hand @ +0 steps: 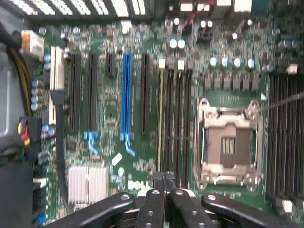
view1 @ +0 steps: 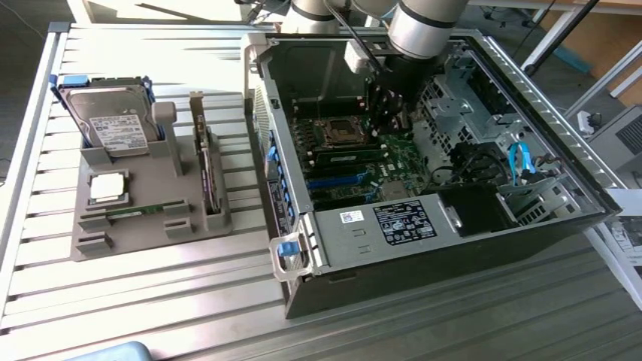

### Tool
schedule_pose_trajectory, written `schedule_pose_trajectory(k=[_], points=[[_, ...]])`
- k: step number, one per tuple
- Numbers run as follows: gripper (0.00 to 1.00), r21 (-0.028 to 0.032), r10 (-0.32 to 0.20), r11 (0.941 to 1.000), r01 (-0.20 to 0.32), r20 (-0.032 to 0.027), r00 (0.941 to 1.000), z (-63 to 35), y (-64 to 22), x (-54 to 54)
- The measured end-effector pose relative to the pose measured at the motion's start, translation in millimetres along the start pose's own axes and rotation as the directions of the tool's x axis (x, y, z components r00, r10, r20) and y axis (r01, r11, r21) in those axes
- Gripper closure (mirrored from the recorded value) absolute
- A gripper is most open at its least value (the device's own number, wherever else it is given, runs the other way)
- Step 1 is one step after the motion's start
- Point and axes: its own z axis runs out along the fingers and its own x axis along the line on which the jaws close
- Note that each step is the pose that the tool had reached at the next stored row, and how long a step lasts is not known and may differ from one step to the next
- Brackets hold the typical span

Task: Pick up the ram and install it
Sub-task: 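Press down the ram until it locks into place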

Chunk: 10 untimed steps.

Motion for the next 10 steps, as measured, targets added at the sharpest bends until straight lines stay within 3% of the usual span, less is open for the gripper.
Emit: schedule_pose_trajectory(k=[1, 10], points=[[0.89, -0.0002, 0.000, 1.0000, 0.000, -0.0013, 1.0000, 0.5, 7.6, -0.2], [0.89, -0.0001, 0.000, 1.0000, 0.000, -0.0041, 1.0000, 7.1, 46.2, -1.5]])
